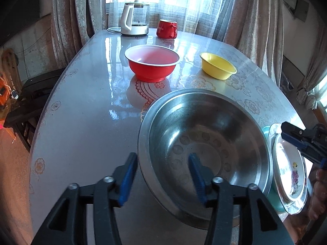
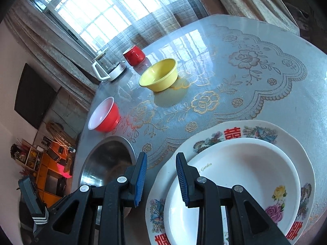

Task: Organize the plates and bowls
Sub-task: 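Open both grippers to release the steel bowl on the table, then move both grippers to the rim of the yellow bowl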

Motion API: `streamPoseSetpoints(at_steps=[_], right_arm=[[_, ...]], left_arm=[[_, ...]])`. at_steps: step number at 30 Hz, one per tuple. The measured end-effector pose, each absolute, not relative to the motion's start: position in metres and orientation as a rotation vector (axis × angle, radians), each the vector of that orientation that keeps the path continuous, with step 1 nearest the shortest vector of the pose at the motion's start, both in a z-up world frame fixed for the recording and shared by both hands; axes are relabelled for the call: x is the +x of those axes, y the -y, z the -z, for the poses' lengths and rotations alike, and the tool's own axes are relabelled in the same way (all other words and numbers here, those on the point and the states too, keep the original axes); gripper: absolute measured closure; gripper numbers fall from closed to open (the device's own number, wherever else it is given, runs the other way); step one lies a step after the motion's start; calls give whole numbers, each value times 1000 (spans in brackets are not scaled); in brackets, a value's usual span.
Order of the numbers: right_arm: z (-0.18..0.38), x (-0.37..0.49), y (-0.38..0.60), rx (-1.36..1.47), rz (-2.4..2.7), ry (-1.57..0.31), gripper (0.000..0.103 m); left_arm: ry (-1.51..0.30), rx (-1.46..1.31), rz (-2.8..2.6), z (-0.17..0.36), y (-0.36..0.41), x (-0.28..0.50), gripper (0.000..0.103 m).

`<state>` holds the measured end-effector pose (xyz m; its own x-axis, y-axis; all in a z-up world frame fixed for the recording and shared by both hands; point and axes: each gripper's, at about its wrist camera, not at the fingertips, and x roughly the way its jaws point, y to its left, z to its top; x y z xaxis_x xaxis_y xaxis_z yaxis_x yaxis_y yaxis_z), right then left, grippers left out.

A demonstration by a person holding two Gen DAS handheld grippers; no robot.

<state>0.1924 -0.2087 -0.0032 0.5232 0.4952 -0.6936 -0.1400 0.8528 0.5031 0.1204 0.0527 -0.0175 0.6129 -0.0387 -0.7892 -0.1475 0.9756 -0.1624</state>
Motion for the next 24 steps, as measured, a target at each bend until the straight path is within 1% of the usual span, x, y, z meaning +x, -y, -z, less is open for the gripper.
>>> streamPoseSetpoints(at_steps=[1, 3, 4, 6, 7, 8, 9, 12, 16, 19, 24], right_arm=[[4, 192, 209, 413, -394, -953, 73], [6, 192, 209, 415, -393, -962, 73], [6, 190, 210, 424, -394, -964, 73], [7, 191, 211, 429, -397, -964, 73], [7, 191, 211, 428, -394, -963, 73], [7, 191, 212, 430, -393, -962, 73], [8, 192, 212, 431, -394, -961, 73], [10, 194, 211, 423, -394, -972, 72], [10, 204, 209, 403, -386, -998, 68], [7, 216, 208, 364, -369, -1006, 64], [3, 242, 210, 348, -353, -1016, 64]], left_arm=[[-904, -226, -63, 16, -53, 120, 38], [-895, -230, -68, 14, -51, 120, 33], [-892, -228, -74, 13, -51, 121, 28], [-883, -224, -81, 10, -49, 121, 25], [-879, -219, -89, 9, -48, 121, 22], [-879, -212, -97, 8, -47, 121, 18], [-880, -209, -100, 6, -45, 122, 16], [-881, -205, -97, 3, -43, 125, 15], [-879, -190, -108, -1, -40, 130, 11], [-877, -175, -114, -6, -38, 138, 11], [-865, -165, -107, -16, -34, 156, 11]])
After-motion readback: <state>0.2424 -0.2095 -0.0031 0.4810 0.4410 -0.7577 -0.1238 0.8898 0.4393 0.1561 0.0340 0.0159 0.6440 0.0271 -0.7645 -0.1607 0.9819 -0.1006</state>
